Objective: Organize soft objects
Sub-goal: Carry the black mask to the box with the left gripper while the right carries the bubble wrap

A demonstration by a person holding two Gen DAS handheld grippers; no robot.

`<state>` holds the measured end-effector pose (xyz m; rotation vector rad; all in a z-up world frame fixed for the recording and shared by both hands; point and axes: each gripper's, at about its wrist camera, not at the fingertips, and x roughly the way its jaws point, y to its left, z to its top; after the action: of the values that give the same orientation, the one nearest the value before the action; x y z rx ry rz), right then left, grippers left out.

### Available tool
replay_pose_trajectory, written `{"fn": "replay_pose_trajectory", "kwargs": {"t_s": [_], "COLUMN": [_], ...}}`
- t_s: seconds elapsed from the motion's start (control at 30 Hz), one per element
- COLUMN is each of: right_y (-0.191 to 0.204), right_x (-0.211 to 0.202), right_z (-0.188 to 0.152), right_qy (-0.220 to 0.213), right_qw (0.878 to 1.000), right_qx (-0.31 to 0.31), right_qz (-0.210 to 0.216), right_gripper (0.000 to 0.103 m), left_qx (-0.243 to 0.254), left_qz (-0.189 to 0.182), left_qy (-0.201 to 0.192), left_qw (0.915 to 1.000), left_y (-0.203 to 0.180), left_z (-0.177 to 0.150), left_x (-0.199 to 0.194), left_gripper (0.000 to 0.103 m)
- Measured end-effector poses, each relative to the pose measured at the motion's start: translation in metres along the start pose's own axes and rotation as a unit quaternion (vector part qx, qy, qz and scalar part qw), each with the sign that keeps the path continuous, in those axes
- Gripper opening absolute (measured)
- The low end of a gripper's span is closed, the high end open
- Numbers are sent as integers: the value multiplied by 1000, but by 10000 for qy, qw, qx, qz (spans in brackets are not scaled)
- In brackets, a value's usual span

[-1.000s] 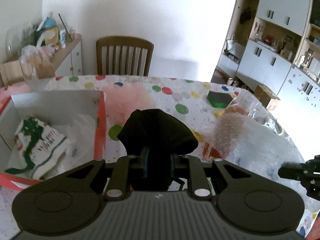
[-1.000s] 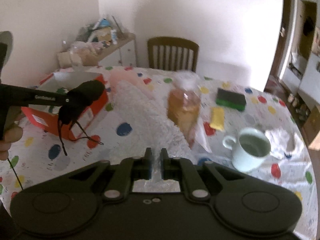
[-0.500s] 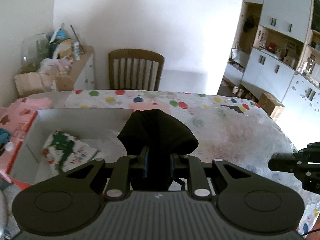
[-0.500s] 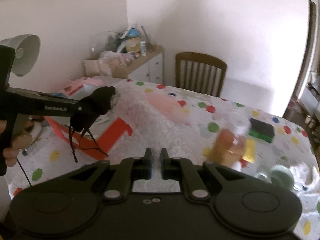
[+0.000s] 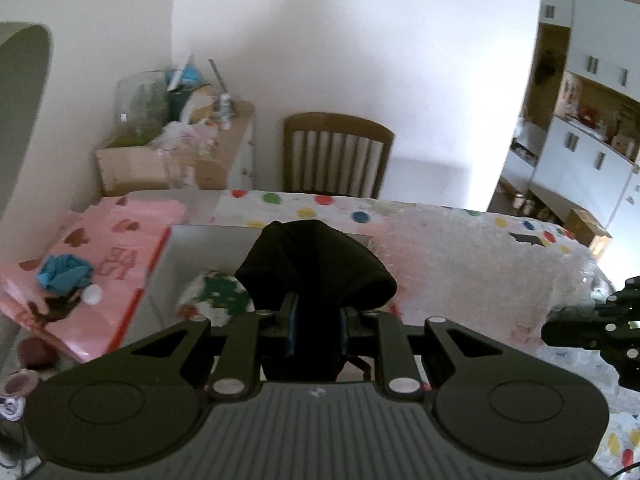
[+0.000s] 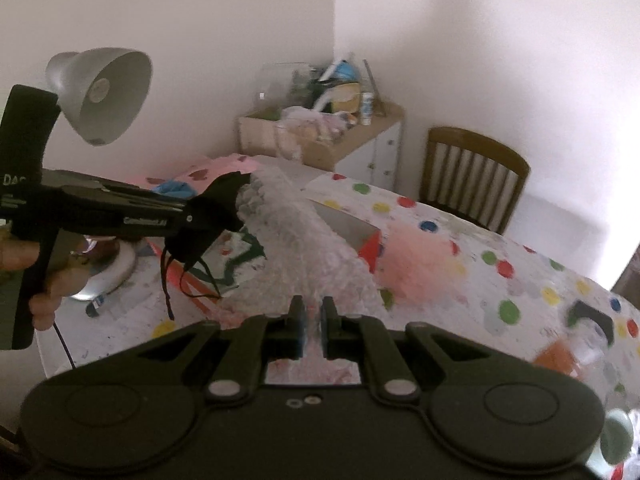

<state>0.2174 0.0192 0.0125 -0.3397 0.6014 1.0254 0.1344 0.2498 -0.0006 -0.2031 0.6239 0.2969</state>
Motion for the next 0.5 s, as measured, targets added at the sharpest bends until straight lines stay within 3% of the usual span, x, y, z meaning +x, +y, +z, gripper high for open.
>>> {"fn": "replay_pose_trajectory", "kwargs": {"t_s": [0.5], "right_y": [19], "right_x": [70], "right_z": [49], "right_qy": [329], "right_qw": [9985], "right_qx": [114], "right_qz": [427], "right_gripper": [10], "left_qx": [-110], "left_qz": [666], "left_qy": [37], "left_qw": [9977], "left_y": [65], "left_z": [4], "left_x": [13], "left_gripper": [19]}}
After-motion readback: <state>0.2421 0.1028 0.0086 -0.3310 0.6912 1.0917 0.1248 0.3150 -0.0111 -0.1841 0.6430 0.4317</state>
